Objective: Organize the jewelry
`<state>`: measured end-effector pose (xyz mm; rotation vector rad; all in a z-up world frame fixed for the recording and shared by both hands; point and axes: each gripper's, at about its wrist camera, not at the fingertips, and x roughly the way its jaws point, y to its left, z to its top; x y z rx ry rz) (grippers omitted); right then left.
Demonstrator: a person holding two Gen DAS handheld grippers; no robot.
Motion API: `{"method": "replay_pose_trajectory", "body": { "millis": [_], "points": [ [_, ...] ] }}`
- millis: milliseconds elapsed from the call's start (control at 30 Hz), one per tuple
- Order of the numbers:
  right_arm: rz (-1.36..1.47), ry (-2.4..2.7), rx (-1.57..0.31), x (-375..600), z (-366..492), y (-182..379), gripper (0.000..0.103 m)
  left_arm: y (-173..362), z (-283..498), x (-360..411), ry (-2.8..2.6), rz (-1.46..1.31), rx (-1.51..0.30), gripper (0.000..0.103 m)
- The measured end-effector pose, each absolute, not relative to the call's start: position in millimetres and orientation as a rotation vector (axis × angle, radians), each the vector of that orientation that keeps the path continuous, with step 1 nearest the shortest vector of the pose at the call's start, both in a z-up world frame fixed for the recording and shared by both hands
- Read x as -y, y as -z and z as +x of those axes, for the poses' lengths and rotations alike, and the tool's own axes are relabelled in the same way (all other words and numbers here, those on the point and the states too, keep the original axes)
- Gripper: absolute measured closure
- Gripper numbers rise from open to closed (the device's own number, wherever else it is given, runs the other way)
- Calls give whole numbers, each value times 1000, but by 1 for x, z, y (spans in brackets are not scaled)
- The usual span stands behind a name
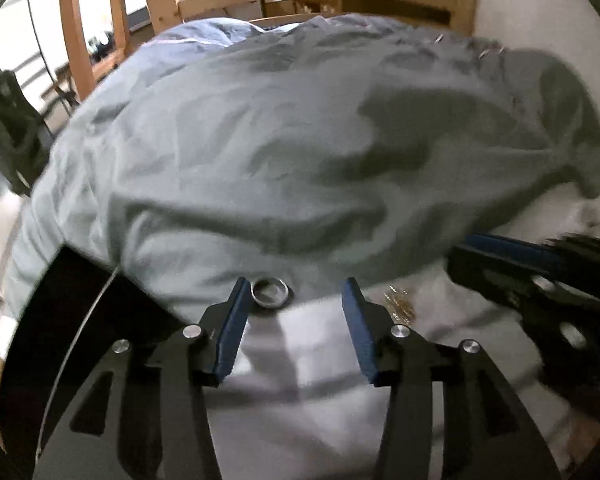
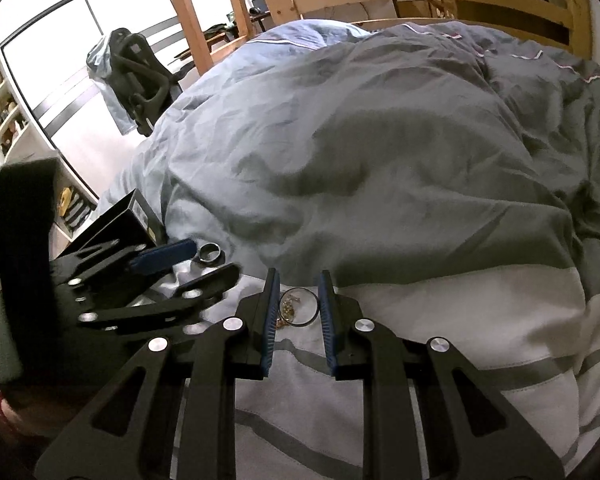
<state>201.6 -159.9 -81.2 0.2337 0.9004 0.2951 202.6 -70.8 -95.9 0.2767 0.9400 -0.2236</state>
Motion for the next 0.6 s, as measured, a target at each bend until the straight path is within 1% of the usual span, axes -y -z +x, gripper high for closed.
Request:
{"method": "replay_pose_trajectory", "body": {
  "millis": [100,200,267,300,333,433,600],
  "points": [
    [240,-298,-912,160,203,83,83,98,215,75,147,287,-921,56],
    [238,-302,-919,158,204,85,83,105,226,76,160,266,-973,57],
    [243,-303,-914,158,203,85,83,111,228,73,195,240,-1012,65],
    [246,-301,-912,159,203,85,83,112,229,71,205,216,-1021,73],
    [252,-299,-907,160,202,84,83,111,231,64,218,166,-1036,84],
    [267,-294,-895,164,201,82,83,108,231,46,281,38,-1049,84],
    [281,-290,-885,166,199,80,83,84,205,40,326,41,-955,84]
  ]
}}
